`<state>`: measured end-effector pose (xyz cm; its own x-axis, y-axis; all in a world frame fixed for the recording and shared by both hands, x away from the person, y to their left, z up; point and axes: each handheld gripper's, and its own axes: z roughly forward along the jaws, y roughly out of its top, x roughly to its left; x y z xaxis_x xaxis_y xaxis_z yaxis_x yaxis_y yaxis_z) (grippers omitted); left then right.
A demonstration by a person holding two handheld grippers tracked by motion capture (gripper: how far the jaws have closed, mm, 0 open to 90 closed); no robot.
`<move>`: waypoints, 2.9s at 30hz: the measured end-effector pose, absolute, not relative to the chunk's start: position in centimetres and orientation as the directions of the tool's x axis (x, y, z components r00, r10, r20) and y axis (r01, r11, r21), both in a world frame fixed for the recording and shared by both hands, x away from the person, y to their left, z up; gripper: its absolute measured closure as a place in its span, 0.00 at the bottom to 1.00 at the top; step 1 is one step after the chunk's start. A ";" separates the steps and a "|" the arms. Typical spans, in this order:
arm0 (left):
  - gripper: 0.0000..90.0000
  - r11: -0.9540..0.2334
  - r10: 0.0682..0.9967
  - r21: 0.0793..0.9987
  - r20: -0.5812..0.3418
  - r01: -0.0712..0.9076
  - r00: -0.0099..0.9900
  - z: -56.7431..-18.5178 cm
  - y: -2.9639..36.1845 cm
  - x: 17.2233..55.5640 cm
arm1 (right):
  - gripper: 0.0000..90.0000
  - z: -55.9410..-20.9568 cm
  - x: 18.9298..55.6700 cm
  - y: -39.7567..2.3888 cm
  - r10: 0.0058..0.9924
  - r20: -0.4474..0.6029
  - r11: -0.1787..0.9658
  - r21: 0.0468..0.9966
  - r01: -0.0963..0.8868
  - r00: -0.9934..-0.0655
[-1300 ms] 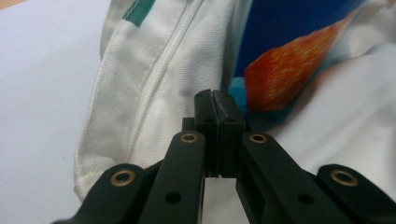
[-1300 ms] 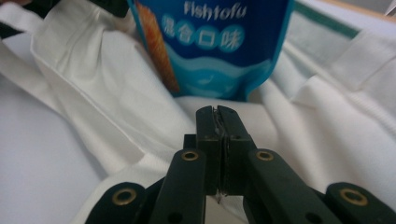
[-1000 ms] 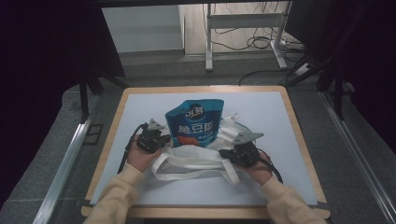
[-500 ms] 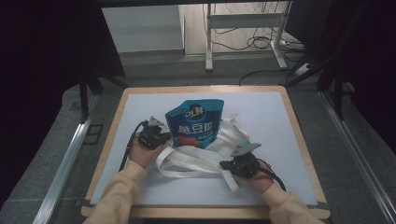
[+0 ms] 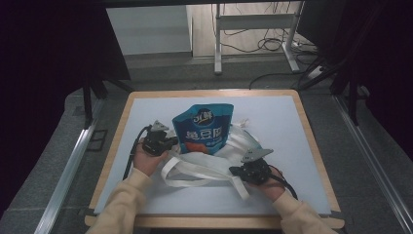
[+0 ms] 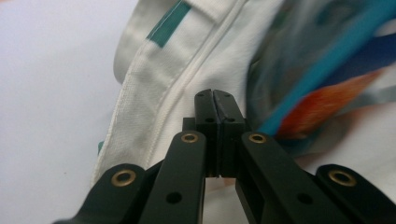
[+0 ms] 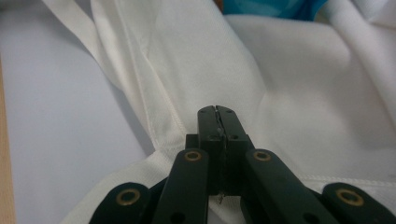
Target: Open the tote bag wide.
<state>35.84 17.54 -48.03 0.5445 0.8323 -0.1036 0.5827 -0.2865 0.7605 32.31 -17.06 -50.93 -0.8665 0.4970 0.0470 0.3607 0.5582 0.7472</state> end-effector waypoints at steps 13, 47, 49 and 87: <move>1.00 -0.324 0.793 0.797 -0.065 0.510 0.606 -46.0 17.1 31.4 | 0.99 -48.3 32.7 -17.9 0.527 0.035 0.486 0.807 0.336 -0.849; 1.00 -0.371 0.713 0.737 -0.163 0.564 0.682 -48.9 15.4 29.2 | 0.99 -45.1 41.2 -17.5 0.657 -0.016 0.481 0.779 0.403 -0.753; 1.00 -0.377 0.712 0.734 -0.161 0.565 0.683 -49.0 15.4 29.1 | 0.99 -45.5 41.6 -17.6 0.663 -0.020 0.491 0.766 0.415 -0.748; 1.00 -0.315 0.752 0.794 -0.125 0.520 0.647 -47.9 16.7 28.7 | 0.98 -45.8 42.3 -19.1 0.714 0.004 0.414 0.804 0.426 -0.700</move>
<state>28.74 16.70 -47.91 0.6473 0.7519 -0.1252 0.5197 -0.3151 0.7941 42.32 -19.09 -45.81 -0.7002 0.7139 0.0038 0.4264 0.4139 0.8043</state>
